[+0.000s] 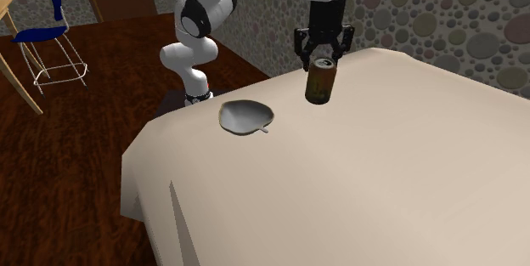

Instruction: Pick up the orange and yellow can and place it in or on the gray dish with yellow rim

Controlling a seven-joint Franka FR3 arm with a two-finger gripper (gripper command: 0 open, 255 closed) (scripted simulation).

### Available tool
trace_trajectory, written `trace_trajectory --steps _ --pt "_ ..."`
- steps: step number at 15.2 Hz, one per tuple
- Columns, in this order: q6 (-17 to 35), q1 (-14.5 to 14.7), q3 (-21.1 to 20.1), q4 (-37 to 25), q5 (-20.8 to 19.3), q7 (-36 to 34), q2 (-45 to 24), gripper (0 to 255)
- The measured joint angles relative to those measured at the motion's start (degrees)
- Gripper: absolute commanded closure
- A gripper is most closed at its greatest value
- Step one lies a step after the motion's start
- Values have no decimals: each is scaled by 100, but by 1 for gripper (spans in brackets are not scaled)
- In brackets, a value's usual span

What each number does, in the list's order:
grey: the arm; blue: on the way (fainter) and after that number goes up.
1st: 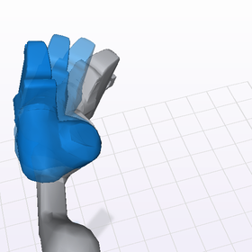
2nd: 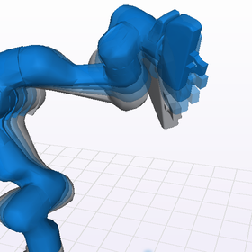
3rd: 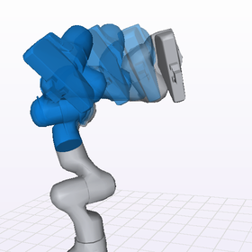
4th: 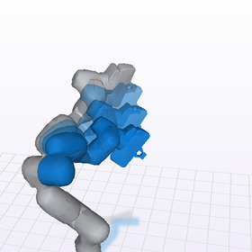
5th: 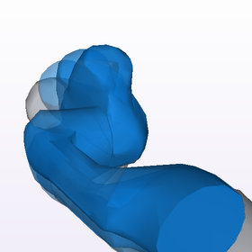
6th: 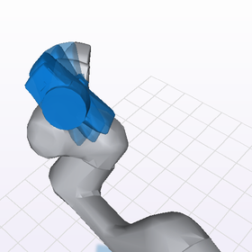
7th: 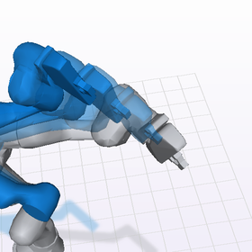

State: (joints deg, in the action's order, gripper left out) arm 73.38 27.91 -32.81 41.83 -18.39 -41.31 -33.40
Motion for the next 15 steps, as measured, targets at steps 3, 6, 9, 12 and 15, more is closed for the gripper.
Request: trace_trajectory --steps 3,6,9,12,15 --pt "429 -748 -151 1219 397 179 816 255" --pt "816 -1488 -185 2402 901 532 1697 255" --pt "833 -1934 -97 2847 1218 955 2208 255" --pt "1007 -2393 83 3613 1641 1461 2913 255" --pt "1069 -2721 345 4168 1957 1991 3482 255"
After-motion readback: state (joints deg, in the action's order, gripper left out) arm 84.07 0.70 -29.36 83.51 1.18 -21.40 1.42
